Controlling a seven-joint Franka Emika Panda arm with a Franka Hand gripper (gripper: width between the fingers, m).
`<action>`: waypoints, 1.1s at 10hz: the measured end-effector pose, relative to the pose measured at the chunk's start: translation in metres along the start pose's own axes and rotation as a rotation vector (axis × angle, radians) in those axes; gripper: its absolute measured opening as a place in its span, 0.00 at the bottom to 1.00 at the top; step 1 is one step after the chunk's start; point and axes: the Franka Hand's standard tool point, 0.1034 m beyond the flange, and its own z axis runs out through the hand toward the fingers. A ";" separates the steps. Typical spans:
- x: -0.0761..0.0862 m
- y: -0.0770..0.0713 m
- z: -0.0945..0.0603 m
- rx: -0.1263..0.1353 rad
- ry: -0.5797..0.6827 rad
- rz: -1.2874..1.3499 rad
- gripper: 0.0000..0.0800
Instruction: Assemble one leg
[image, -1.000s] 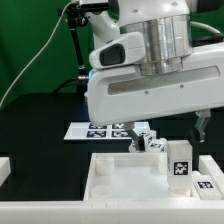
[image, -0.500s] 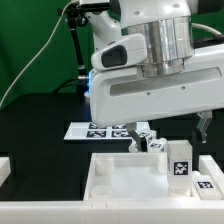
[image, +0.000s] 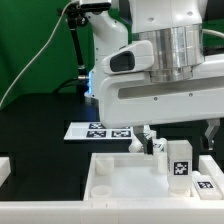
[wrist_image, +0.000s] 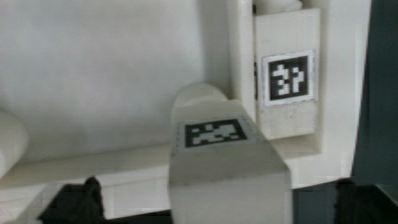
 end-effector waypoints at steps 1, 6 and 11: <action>0.000 0.000 0.001 0.000 -0.001 -0.004 0.81; -0.001 -0.001 0.001 0.002 -0.002 0.006 0.35; -0.001 -0.002 0.001 0.007 -0.004 0.172 0.35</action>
Offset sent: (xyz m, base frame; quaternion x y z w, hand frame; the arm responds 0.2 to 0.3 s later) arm -0.0008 0.0016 0.0003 0.0019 -0.0115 -0.0219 0.9997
